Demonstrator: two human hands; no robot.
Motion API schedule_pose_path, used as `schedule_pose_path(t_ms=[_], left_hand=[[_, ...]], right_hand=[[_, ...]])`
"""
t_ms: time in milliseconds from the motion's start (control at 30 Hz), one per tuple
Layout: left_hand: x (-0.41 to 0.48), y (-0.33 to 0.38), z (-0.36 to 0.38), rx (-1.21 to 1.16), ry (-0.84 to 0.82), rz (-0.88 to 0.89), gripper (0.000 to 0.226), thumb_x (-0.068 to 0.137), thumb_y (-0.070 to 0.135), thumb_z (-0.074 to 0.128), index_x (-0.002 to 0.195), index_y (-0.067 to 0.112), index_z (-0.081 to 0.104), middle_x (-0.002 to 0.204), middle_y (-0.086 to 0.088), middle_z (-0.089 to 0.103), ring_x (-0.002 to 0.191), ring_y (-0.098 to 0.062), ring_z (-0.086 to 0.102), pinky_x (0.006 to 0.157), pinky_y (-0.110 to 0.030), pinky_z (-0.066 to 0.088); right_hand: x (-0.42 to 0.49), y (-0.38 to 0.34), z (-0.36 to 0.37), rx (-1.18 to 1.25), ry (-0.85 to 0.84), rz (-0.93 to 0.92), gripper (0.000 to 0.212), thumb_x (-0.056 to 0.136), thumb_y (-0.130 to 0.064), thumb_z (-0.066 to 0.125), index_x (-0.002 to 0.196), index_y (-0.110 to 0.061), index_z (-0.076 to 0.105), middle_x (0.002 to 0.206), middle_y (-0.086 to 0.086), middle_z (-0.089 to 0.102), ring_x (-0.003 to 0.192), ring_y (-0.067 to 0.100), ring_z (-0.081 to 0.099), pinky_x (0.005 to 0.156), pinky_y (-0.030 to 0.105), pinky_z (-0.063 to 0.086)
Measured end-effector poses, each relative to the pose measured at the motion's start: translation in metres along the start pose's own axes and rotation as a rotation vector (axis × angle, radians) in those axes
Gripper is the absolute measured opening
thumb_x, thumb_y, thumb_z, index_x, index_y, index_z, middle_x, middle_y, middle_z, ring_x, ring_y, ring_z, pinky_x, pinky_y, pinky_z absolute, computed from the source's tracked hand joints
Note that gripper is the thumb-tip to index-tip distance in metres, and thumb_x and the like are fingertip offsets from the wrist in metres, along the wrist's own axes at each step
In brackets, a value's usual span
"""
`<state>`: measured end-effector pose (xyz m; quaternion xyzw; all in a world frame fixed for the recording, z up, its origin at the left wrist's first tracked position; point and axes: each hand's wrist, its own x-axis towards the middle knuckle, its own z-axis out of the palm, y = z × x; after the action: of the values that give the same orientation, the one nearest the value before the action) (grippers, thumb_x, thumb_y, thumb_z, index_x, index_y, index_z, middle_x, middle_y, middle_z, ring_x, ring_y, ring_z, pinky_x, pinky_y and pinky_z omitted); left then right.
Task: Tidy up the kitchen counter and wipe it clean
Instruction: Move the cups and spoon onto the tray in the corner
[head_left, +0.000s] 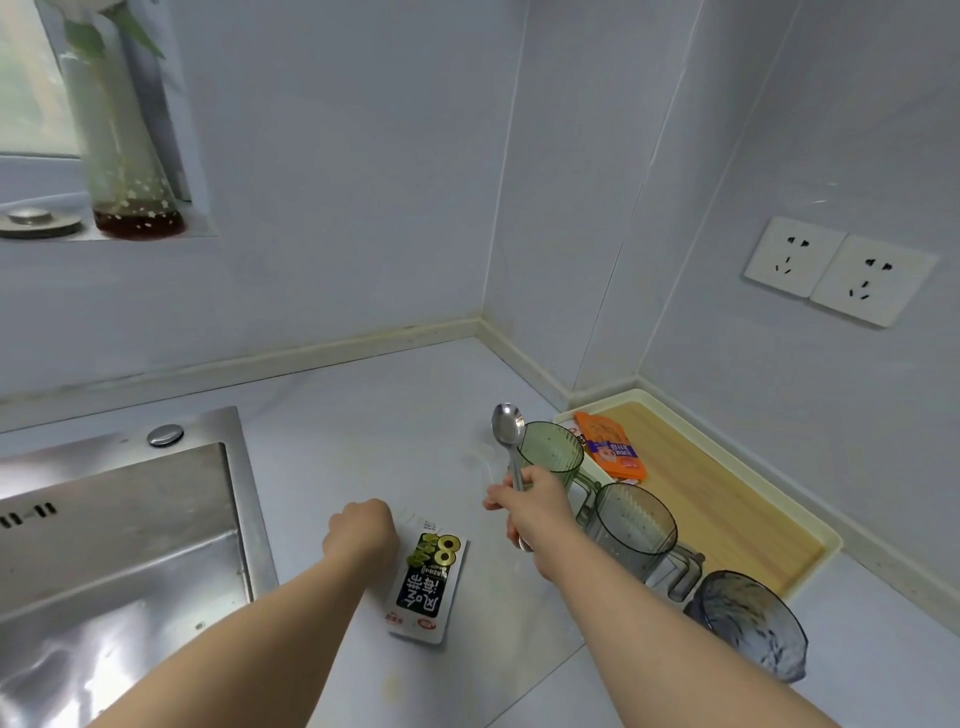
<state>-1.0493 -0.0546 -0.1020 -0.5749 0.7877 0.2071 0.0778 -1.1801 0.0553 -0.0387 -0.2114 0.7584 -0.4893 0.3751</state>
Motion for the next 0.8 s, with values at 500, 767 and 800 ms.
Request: schedule_pose_path(t_ms=[500, 767, 800], left_hand=[[-0.003, 0.001, 0.016, 0.12, 0.136, 0.089, 0.026, 0.094, 0.007, 0.034, 0.118, 0.007, 0.042, 0.121, -0.011, 0.049, 0.111, -0.026, 0.05, 0.089, -0.029, 0.042], [0.003, -0.003, 0.009, 0.096, 0.008, 0.056, 0.026, 0.092, 0.012, 0.046, 0.117, 0.005, 0.046, 0.122, -0.012, 0.05, 0.111, -0.028, 0.053, 0.088, -0.03, 0.045], [0.004, -0.004, 0.007, 0.116, -0.009, 0.066, 0.026, 0.091, 0.013, 0.048, 0.116, 0.005, 0.048, 0.121, -0.012, 0.051, 0.111, -0.028, 0.054, 0.087, -0.029, 0.045]], right_hand=[[-0.005, 0.002, -0.006, -0.017, -0.018, 0.004, 0.013, 0.086, -0.003, 0.054, 0.084, -0.014, 0.047, 0.073, 0.004, 0.061, 0.043, 0.013, 0.037, 0.041, 0.017, 0.029], [-0.006, 0.004, -0.007, -0.056, -0.039, -0.002, 0.016, 0.085, -0.002, 0.054, 0.08, -0.015, 0.047, 0.073, 0.002, 0.061, 0.042, 0.013, 0.038, 0.041, 0.017, 0.03], [-0.006, 0.005, -0.007, -0.055, -0.042, 0.002, 0.016, 0.086, -0.002, 0.054, 0.079, -0.016, 0.047, 0.073, 0.002, 0.061, 0.043, 0.012, 0.038, 0.04, 0.016, 0.03]])
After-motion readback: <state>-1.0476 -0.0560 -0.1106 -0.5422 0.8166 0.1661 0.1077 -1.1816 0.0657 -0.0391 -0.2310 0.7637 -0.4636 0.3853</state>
